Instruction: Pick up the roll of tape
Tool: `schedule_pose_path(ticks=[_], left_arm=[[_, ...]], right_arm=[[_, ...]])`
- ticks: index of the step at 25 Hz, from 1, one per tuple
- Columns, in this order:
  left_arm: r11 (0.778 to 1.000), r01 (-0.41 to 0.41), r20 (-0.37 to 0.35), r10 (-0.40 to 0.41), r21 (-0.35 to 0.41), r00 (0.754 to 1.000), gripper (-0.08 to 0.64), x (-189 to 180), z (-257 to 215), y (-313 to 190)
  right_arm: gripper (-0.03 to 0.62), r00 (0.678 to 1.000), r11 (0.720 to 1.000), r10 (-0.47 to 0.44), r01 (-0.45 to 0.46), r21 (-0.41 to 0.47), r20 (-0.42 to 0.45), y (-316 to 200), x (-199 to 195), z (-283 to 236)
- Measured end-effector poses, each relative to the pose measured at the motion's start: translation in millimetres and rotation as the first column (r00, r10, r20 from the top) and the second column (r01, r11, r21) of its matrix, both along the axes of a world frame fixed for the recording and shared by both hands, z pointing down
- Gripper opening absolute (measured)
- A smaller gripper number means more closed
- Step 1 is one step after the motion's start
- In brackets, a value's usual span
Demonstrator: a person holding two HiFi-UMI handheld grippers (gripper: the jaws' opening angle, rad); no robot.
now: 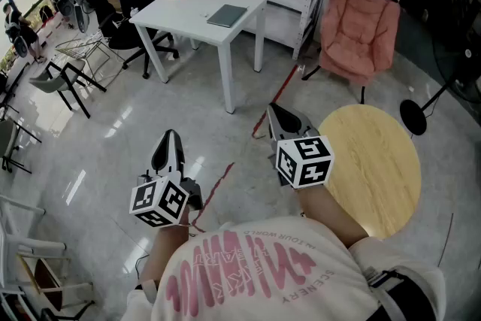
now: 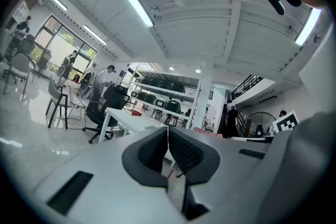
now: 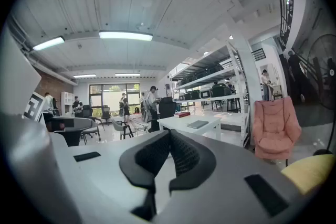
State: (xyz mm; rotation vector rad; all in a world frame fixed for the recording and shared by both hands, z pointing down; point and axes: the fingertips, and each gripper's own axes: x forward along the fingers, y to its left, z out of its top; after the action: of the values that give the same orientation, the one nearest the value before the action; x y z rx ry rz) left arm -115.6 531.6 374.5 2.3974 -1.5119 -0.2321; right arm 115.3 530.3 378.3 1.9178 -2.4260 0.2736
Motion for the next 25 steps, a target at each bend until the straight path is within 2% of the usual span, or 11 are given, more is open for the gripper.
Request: schedule_pose_path(ticks=[12, 15, 20, 25], left_arm=[[0.999, 0.001, -0.001, -0.001, -0.038, 1.000, 0.025, -7, 5, -13], [0.999, -0.003, 0.001, 0.003, -0.048, 1.000, 0.025, -10, 12, -22], [0.998, -0.004, -0.004, 0.004, -0.060, 1.000, 0.025, -16, 20, -55], [0.998, -0.008, -0.025, 0.007, -0.065, 1.000, 0.025, -21, 24, -113]], right_arm=[[0.011, 1.000, 0.999, -0.014, 0.013, -0.051, -0.020, -15, -6, 12], [0.012, 1.000, 0.999, -0.008, 0.008, -0.049, 0.003, -24, -7, 19], [0.012, 1.000, 0.999, -0.004, 0.004, -0.033, 0.018, -56, -10, 24], [0.014, 0.999, 0.999, 0.017, -0.016, -0.043, 0.035, -108, -13, 26]])
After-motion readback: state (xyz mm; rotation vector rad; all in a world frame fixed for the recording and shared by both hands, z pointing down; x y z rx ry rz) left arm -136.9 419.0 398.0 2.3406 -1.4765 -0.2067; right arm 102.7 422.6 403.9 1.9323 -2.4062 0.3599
